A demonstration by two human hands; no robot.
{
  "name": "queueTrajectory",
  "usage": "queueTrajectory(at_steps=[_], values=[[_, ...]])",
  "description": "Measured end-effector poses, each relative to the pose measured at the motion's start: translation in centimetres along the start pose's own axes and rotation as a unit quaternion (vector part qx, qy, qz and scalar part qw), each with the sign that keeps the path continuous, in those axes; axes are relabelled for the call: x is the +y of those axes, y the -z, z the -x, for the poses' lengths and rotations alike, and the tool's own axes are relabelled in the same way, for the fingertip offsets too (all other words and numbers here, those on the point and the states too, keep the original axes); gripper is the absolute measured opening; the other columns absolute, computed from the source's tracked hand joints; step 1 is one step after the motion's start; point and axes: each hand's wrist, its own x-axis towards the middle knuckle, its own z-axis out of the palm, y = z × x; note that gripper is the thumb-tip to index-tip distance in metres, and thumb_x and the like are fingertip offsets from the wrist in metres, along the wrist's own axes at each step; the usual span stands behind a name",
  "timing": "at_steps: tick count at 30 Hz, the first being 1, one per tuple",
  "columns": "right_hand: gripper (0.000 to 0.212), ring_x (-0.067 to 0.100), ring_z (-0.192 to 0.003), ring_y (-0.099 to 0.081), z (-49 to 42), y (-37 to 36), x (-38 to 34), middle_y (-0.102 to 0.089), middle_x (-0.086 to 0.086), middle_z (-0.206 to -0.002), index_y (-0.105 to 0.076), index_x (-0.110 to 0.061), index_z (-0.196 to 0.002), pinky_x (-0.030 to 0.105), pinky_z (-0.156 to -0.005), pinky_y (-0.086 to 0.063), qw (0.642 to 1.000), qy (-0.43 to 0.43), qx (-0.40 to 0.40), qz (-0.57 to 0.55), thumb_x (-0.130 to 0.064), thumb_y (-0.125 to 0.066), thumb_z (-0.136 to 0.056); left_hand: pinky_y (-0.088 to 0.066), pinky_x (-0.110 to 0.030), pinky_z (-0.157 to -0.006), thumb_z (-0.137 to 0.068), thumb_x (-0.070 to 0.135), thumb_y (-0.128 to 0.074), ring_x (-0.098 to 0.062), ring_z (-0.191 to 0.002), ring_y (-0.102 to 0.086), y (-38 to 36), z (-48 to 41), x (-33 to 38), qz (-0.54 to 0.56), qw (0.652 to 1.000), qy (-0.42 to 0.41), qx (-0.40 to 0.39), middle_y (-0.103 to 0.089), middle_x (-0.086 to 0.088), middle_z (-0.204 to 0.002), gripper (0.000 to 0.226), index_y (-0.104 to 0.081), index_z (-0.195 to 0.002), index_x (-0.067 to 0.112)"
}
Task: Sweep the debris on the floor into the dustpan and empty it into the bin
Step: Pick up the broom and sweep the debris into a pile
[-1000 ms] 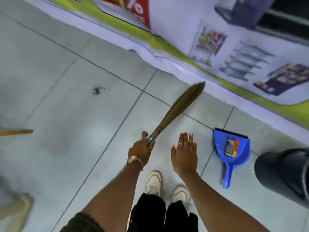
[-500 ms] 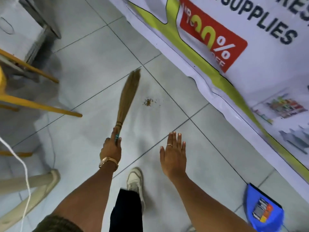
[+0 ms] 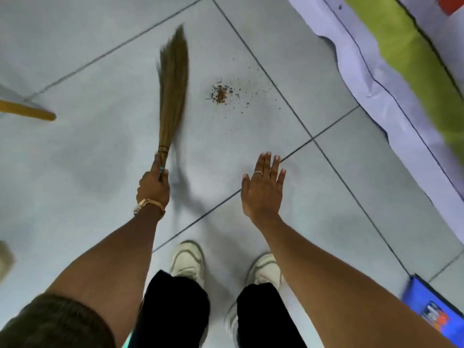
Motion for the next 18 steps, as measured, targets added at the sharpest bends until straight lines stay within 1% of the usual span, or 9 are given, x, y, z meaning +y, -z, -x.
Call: queueTrajectory(at_steps=[3,6,9,11,13,15,16,18], values=[[0.064,0.027,-0.152,0.011,-1.3,-1.1,-0.3,0.006,0.01,-0.164,0.003,-0.005,-0.155,0.046,-0.125,0.0,1.0,-0.003,-0.001,0.005,-0.035,-0.023,-0.105,-0.048,-0.047,-0.082,-0.099,0.031,-0.04,-0.042,-0.099,-0.058,-3.3,0.0,0.7,0.004,1.0,-0.023,-0.005,-0.061,-0.023,-0.108,0.054,-0.021,-0.149,0.038],[0.064,0.027,-0.152,0.011,-1.5,-0.8,-0.7,0.006,0.01,-0.164,0.003,-0.005,-0.155,0.046,-0.125,-0.001,1.0,-0.025,-0.002,-0.006,-0.035,-0.024,-0.105,-0.047,-0.043,-0.074,-0.099,0.032,-0.04,-0.04,-0.093,-0.059,-4.7,1.1,2.0,-0.001,0.998,-0.053,-0.03,-0.059,-0.021,-0.103,0.054,-0.02,-0.149,0.039],[0.064,0.026,-0.152,0.013,0.0,0.7,-1.3,0.008,0.009,-0.164,0.005,-0.006,-0.154,0.046,-0.125,0.0,1.0,-0.028,-0.01,-0.01,-0.035,-0.023,-0.105,-0.049,-0.045,-0.069,-0.1,0.033,-0.038,-0.038,-0.086,-0.059,-3.1,3.2,2.9,-0.019,0.995,-0.087,-0.052,-0.057,-0.018,-0.103,0.053,-0.019,-0.149,0.038],[0.064,0.026,-0.152,0.013,1.2,1.8,-1.6,0.008,0.009,-0.164,0.005,-0.006,-0.154,0.046,-0.125,0.0,0.999,-0.033,-0.011,-0.02,-0.036,-0.023,-0.105,-0.051,-0.045,-0.065,-0.1,0.032,-0.038,-0.036,-0.081,-0.059,-1.5,5.0,3.3,-0.026,0.993,-0.105,-0.043,-0.057,-0.016,-0.104,0.054,-0.019,-0.15,0.035],[0.064,0.026,-0.152,0.011,2.6,3.1,-1.7,0.005,0.009,-0.164,0.004,-0.007,-0.154,0.046,-0.125,-0.002,0.998,-0.042,-0.002,-0.039,-0.036,-0.023,-0.104,-0.053,-0.047,-0.065,-0.098,0.025,-0.046,-0.036,-0.083,-0.061,0.4,7.1,3.6,0.004,0.994,-0.111,-0.023,-0.057,-0.016,-0.11,0.057,-0.024,-0.15,0.024],[0.063,0.026,-0.152,0.008,3.9,4.6,-1.8,0.003,0.009,-0.165,0.002,-0.007,-0.155,0.046,-0.125,-0.004,0.996,-0.055,0.013,-0.063,-0.037,-0.022,-0.104,-0.052,-0.044,-0.064,-0.092,0.014,-0.056,-0.039,-0.085,-0.061,2.4,8.7,4.1,0.022,0.992,-0.126,-0.021,-0.054,-0.018,-0.113,0.058,-0.035,-0.146,0.014],[0.063,0.025,-0.152,0.007,4.3,5.1,-1.9,0.001,0.008,-0.165,0.0,-0.007,-0.155,0.046,-0.125,-0.005,0.995,-0.064,0.021,-0.074,-0.037,-0.022,-0.104,-0.05,-0.041,-0.062,-0.089,0.012,-0.06,-0.04,-0.082,-0.061,3.1,9.3,4.5,0.013,0.989,-0.142,-0.029,-0.054,-0.018,-0.111,0.059,-0.038,-0.144,0.013],[0.062,0.024,-0.153,0.006,4.9,6.0,-1.6,0.0,0.007,-0.165,-0.001,-0.008,-0.155,0.045,-0.126,-0.004,0.991,-0.091,0.034,-0.097,-0.037,-0.022,-0.104,-0.048,-0.035,-0.059,-0.088,0.019,-0.064,-0.037,-0.077,-0.062,4.0,10.4,5.8,-0.017,0.981,-0.185,-0.052,-0.055,-0.015,-0.109,0.064,-0.036,-0.145,0.015]])
